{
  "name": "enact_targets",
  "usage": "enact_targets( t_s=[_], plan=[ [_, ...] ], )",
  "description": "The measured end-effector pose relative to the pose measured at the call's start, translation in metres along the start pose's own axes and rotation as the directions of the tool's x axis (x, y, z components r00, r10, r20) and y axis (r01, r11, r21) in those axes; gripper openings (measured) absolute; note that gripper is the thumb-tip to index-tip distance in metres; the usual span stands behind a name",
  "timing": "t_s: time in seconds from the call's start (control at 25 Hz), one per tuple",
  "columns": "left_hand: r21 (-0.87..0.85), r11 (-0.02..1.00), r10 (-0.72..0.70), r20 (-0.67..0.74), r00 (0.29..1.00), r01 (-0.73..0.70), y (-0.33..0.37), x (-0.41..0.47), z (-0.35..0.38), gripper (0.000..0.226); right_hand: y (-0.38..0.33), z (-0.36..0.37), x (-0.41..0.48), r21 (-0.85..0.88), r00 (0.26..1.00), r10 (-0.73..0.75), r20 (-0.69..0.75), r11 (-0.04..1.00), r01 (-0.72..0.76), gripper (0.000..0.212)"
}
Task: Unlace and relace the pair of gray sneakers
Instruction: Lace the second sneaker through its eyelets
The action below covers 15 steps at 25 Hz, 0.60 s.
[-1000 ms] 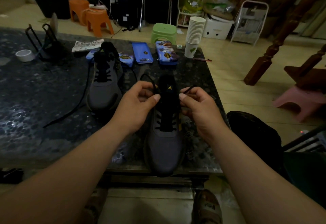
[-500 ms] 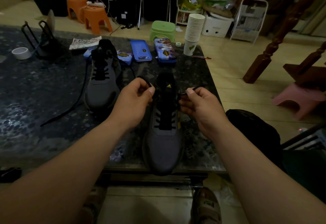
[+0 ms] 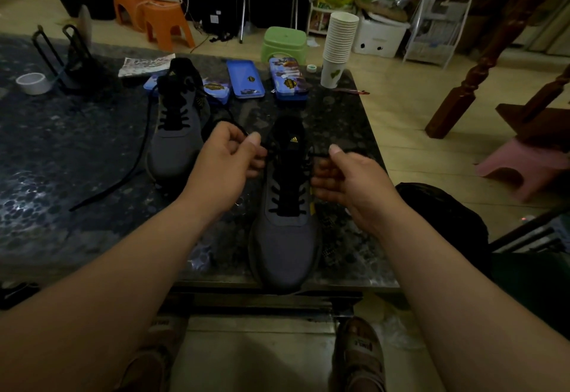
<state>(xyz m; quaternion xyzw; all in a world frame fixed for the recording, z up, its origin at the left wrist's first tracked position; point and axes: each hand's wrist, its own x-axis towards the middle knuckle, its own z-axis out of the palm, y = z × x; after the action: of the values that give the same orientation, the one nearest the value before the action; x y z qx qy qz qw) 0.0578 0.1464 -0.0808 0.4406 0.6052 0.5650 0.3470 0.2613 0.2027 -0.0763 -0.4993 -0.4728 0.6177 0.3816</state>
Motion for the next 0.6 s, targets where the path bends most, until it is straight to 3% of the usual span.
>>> enact_targets(
  t_s=[0.08,0.16,0.28,0.4,0.6],
  plan=[
    [0.086,0.995,0.043,0.085,0.996,-0.05,-0.002,-0.001,-0.002,0.006,0.0,0.0,-0.002,-0.052,0.998,-0.04,0.041,0.998,0.042,0.01],
    [0.207,0.967,0.112,0.168,0.979,-0.146,-0.002,-0.005,-0.003,0.012,0.003,0.0,0.001,-0.205,0.982,-0.177,0.071,0.961,0.188,0.017],
    [0.299,0.937,0.151,0.119,0.981,-0.181,-0.003,-0.006,-0.001,0.007,0.006,0.001,0.004,-0.431,0.941,-0.332,0.068,0.841,0.328,0.017],
    [0.385,0.883,0.255,0.09,0.963,-0.27,-0.008,-0.003,0.002,0.007,0.007,0.004,0.003,-0.476,0.912,-0.407,0.037,0.795,0.375,0.015],
    [0.421,0.806,0.326,0.272,0.906,-0.416,-0.013,-0.003,-0.005,0.017,0.008,0.002,0.005,-0.646,0.832,-0.529,0.17,0.577,0.499,0.005]
  ],
)
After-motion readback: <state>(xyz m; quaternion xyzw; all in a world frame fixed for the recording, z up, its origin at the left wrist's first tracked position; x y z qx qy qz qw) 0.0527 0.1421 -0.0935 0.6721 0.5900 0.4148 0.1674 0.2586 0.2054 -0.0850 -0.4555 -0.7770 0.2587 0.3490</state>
